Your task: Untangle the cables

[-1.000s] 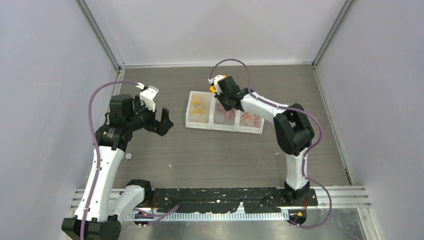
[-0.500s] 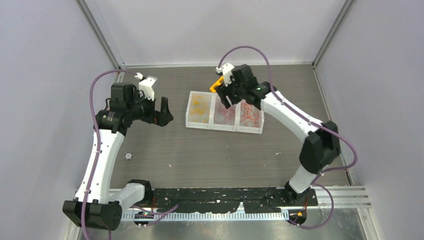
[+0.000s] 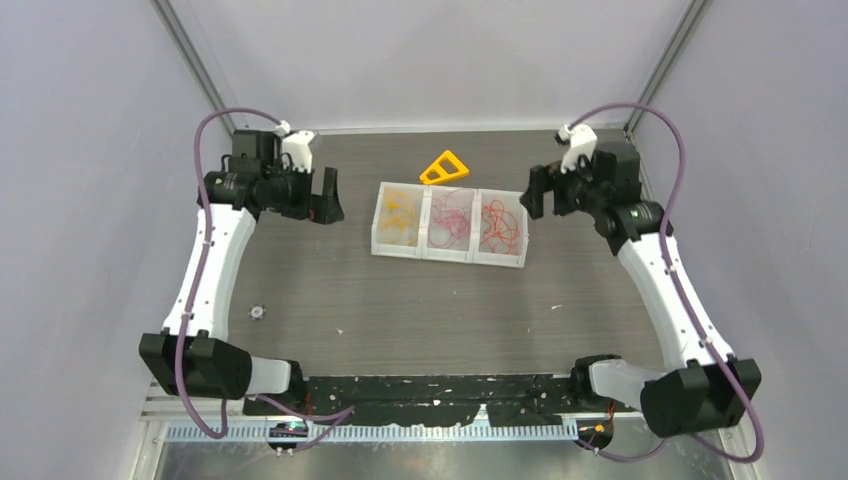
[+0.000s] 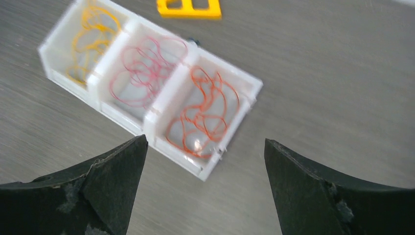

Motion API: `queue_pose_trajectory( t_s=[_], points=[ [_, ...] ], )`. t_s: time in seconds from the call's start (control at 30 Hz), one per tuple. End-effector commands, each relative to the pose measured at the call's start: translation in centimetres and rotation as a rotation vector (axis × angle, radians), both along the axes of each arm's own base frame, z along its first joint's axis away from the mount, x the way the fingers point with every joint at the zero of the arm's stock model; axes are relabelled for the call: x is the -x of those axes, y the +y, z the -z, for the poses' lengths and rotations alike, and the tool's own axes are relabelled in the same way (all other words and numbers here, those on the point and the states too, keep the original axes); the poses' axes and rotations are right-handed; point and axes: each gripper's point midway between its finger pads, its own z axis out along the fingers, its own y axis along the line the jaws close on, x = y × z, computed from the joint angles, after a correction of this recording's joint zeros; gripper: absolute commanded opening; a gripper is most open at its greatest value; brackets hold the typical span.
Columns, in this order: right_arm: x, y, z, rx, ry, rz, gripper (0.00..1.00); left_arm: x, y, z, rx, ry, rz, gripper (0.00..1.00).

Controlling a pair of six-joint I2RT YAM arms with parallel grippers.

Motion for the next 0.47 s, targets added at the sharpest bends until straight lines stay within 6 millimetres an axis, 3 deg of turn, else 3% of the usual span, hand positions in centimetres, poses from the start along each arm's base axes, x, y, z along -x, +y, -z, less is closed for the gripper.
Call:
queue_pose_trajectory(
  t_s=[0.0,0.07,0.2,0.3,0.43],
  points=[
    [2.8,-3.6,4.0,0.009,0.044,0.07,0.95,1.4,0.5,4.4,0.005,0.125,-0.048,1.0],
    [3.8,-4.9,5.5,0.029,0.056,0.105,0.95,2.3,0.5,6.4,0.006,0.156,-0.059,1.0],
    [5.2,-5.6,7.6,0.038,0.084,0.123,0.95,4.0,1.0,8.9,-0.019,0.195,-0.064,1.0],
    [5.5,-5.6,8.4,0.042,0.099,0.117,0.95,4.5,1.3,9.3,-0.037,0.212,-0.065,0.99],
    [4.8,-5.7,7.8,0.049,0.084,0.122,0.95,4.4,1.2,8.2,-0.025,0.165,-0.06,1.0]
  ],
)
